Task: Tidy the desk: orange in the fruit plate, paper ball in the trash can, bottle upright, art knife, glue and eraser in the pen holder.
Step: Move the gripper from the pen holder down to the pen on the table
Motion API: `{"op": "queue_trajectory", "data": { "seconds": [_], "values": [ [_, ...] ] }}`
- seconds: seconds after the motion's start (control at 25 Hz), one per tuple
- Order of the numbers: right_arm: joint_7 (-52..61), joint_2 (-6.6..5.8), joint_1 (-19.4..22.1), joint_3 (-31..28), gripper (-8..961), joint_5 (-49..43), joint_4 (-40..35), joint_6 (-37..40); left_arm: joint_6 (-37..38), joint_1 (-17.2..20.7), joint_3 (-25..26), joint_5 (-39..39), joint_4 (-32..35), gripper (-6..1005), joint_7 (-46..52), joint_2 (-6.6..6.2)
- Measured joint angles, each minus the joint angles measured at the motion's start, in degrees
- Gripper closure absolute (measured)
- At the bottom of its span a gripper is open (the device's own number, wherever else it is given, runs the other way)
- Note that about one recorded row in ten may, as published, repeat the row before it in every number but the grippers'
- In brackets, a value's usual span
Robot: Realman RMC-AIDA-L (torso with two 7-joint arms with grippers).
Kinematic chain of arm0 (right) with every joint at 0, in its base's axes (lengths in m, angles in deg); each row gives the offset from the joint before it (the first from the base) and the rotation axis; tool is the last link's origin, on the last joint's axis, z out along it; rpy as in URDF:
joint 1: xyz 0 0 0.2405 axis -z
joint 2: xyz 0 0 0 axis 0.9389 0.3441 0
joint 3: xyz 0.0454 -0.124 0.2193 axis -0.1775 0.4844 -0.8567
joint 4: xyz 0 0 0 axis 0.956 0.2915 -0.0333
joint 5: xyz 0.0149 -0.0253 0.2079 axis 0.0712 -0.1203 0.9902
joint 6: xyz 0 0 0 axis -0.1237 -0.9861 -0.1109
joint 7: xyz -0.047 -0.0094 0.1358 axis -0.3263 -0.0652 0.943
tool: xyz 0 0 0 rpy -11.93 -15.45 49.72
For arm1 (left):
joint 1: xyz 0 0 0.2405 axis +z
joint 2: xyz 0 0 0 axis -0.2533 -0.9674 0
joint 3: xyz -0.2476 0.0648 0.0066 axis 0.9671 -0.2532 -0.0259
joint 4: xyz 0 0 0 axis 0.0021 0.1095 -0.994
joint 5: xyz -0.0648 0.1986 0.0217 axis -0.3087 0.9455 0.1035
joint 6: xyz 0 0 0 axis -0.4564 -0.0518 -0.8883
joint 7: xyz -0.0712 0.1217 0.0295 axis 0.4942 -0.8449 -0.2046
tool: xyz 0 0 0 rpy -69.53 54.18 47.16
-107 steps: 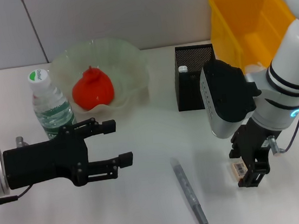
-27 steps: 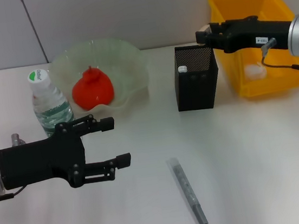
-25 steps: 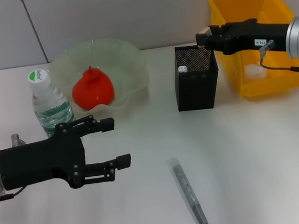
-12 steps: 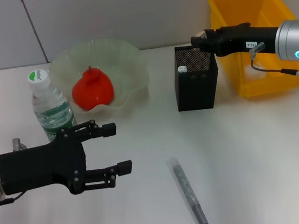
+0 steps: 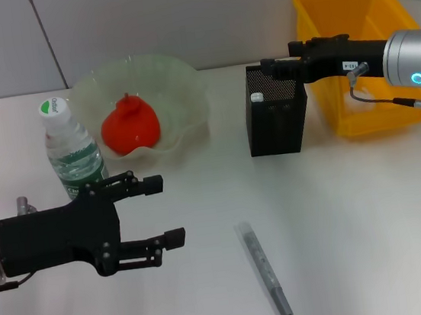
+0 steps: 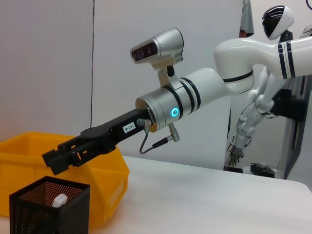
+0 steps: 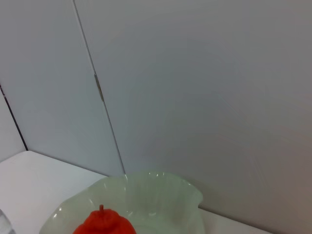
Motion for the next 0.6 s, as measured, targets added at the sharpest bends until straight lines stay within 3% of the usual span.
{"op": "queue_trajectory", "data": {
  "seconds": [0.08, 0.36, 0.6],
  "values": [
    [0.13, 0.01, 0.09, 0.01, 306, 0.02, 0.2, -0.01, 0.03, 0.12, 0.0, 0.0, 0.0, 153, 0.0, 0.0],
    [3.15, 0.13, 0.96, -0.85, 227, 2.52, 3.1, 2.41, 0.04, 0.29, 0.1, -0.09, 0.07, 153, 0.0, 0.0],
    [7.06, -0.88, 2.7, -0.87, 228, 14.73, 9.0, 19.29, -0.34, 0.14, 0.02, -0.07, -0.13, 153, -0.51, 0.16]
  ]
}}
